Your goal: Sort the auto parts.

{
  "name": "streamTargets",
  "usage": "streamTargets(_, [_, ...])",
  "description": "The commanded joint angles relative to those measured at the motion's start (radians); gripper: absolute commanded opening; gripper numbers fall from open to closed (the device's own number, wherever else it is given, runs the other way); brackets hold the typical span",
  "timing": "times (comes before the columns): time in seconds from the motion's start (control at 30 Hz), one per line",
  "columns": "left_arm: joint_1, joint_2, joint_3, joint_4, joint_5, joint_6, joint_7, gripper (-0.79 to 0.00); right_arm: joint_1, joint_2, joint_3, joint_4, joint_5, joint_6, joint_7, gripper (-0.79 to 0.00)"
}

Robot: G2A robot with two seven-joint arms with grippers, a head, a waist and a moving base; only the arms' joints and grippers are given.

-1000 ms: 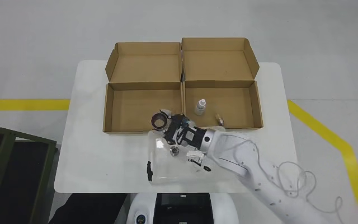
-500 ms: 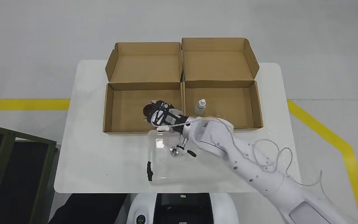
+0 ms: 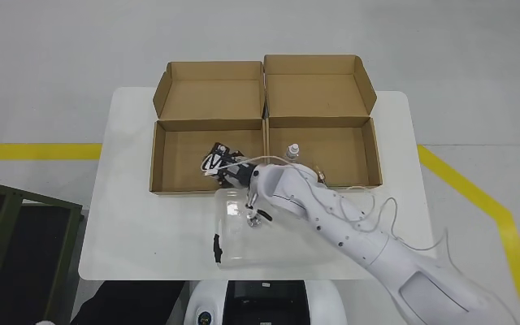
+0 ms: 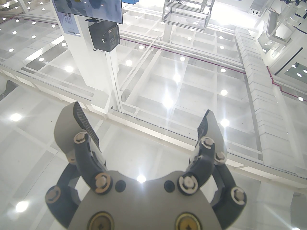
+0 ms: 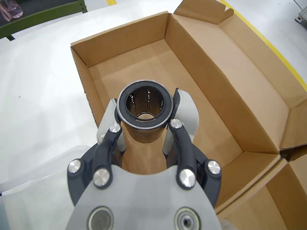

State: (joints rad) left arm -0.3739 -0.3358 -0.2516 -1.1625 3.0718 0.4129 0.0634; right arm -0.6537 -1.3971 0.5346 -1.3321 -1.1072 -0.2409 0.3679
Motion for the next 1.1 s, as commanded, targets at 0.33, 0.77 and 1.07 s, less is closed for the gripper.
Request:
streamTargets(0.33, [0.000, 0.000, 0.000, 0.000, 0.000, 0.000, 0.000, 0.000, 0.056, -0.076, -0.038, 0.163, 0.017, 0.002, 0.014, -0.785])
streamTargets(0.77, [0.000, 0.000, 0.000, 0.000, 0.000, 0.000, 0.000, 0.000, 0.033, -0.089, 0.009, 0.154, -0.011, -0.023, 0.012, 0.000])
streamTargets(1.07, [0.000, 0.000, 0.000, 0.000, 0.000, 0.000, 0.000, 0.000, -0.034, -0.052, 0.102, -0.054, -0.078, -0.071, 0.035, 0.000])
